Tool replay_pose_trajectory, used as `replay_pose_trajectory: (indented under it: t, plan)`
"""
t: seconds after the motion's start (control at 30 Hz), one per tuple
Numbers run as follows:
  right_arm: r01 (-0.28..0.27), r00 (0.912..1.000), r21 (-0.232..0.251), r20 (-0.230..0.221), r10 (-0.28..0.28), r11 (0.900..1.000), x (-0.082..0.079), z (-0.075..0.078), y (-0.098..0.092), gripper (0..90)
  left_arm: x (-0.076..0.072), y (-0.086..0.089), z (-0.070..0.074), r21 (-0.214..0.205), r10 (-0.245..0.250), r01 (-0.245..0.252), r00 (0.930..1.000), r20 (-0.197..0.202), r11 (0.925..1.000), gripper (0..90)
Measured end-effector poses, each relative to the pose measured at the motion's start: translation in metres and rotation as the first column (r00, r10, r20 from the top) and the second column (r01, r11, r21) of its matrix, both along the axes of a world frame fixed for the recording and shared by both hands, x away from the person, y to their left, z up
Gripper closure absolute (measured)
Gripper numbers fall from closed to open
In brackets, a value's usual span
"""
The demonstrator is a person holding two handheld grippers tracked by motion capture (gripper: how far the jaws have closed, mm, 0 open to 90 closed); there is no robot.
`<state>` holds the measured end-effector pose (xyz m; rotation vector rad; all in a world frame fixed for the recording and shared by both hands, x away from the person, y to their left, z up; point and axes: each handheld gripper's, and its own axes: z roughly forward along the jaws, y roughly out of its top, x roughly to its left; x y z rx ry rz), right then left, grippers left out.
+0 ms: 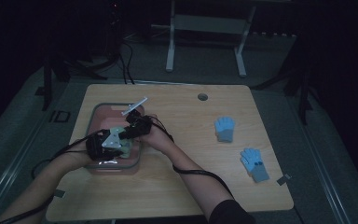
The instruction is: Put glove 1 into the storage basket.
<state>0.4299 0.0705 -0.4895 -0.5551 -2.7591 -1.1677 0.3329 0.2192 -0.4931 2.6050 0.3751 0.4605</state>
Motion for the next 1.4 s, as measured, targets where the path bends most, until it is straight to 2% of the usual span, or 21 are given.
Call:
replay_pose_trajectory:
  t: [0.1, 0.13, 0.17, 0.27, 0.43, 0.5, 0.53, 0.6, 0.7, 0.73, 0.8, 0.87, 0.93, 1.03, 1.1, 1.17, 1.4]
  plan:
    - [0.021, 0.9996, -0.022, 0.020, -0.021, 0.9995, 0.000, 0.001, -0.001, 59.0, 0.003, -0.004, -0.007, 0.043, -0.013, 0.014, 0.9995, -0.030, 0.9990, 71.1]
    - [0.024, 0.9997, -0.017, 0.012, -0.024, 0.9996, 0.001, 0.002, -0.003, 57.8, 0.003, -0.006, -0.010, 0.081, -0.020, 0.022, 0.9993, -0.033, 0.9965, 70.2]
    - [0.029, 0.9995, -0.001, 0.010, -0.029, 0.9996, 0.002, 0.003, -0.005, 57.4, 0.003, -0.007, -0.012, 0.086, -0.019, 0.023, 0.9989, -0.044, 0.9960, 69.5]
    - [0.039, 0.9992, 0.013, 0.007, -0.039, 0.9991, 0.001, 0.006, -0.010, 55.1, 0.005, -0.007, -0.013, 0.080, -0.001, 0.007, 0.9977, -0.067, 0.9968, 66.5]
    - [0.034, 0.9994, 0.004, 0.004, -0.034, 0.9994, -0.001, 0.007, -0.018, 52.5, 0.007, -0.005, -0.009, 0.061, 0.043, -0.039, 0.9969, -0.066, 0.9974, 55.5]
    - [0.032, 0.9995, 0.012, 0.003, -0.032, 0.9994, -0.003, 0.009, -0.021, 51.5, 0.006, -0.002, -0.005, 0.035, 0.063, -0.061, 0.9963, -0.058, 0.9975, 45.0]
    - [0.026, 0.9997, 0.018, 0.004, -0.026, 0.9995, -0.004, 0.011, -0.023, 51.3, 0.005, -0.002, -0.003, 0.032, 0.068, -0.066, 0.9967, -0.045, 0.9973, 43.1]
    - [0.019, 0.9997, 0.031, 0.014, -0.020, 0.9993, -0.007, 0.015, -0.025, 50.5, 0.005, -0.002, 0.002, 0.026, 0.108, -0.108, 0.9938, -0.026, 0.9938, 40.0]
    - [0.012, 0.9996, 0.054, 0.025, -0.013, 0.9985, -0.010, 0.020, -0.029, 48.4, 0.004, 0.000, 0.013, -0.033, 0.172, -0.172, 0.9850, -0.018, 0.9845, 36.0]
    - [0.012, 0.9995, 0.056, 0.030, -0.013, 0.9984, -0.011, 0.022, -0.031, 48.4, 0.003, -0.001, 0.016, -0.047, 0.176, -0.177, 0.9842, -0.020, 0.9832, 32.8]
    - [0.008, 0.9994, 0.062, 0.035, -0.010, 0.9981, -0.013, 0.025, -0.035, 48.4, 0.002, -0.003, 0.020, -0.048, 0.195, -0.195, 0.9808, -0.015, 0.9796, 27.7]
    - [0.014, 0.9994, 0.069, 0.029, -0.016, 0.9975, -0.015, 0.028, -0.040, 48.4, 0.001, -0.005, 0.024, -0.059, 0.209, -0.209, 0.9778, -0.020, 0.9760, 27.4]
    - [0.019, 0.9994, 0.078, 0.025, -0.021, 0.9968, -0.016, 0.029, -0.046, 48.4, -0.001, -0.009, 0.027, -0.077, 0.209, -0.210, 0.9775, -0.032, 0.9745, 27.4]
    - [0.029, 0.9991, 0.085, 0.028, -0.031, 0.9960, -0.017, 0.032, -0.055, 48.8, -0.003, -0.015, 0.033, -0.103, 0.208, -0.209, 0.9779, -0.025, 0.9725, 27.5]
    - [0.032, 0.9988, 0.088, 0.034, -0.036, 0.9956, -0.019, 0.033, -0.060, 48.8, -0.003, -0.019, 0.036, -0.134, 0.210, -0.213, 0.9771, -0.036, 0.9678, 27.7]
    - [0.034, 0.9986, 0.093, 0.037, -0.038, 0.9950, -0.021, 0.033, -0.067, 48.8, -0.003, -0.023, 0.039, -0.153, 0.199, -0.204, 0.9789, -0.049, 0.9670, 28.7]
    - [0.046, 0.9963, 0.082, 0.069, -0.052, 0.9955, -0.028, 0.038, -0.097, 47.0, -0.008, -0.043, 0.047, -0.172, 0.144, -0.154, 0.9872, -0.069, 0.9729, 29.1]
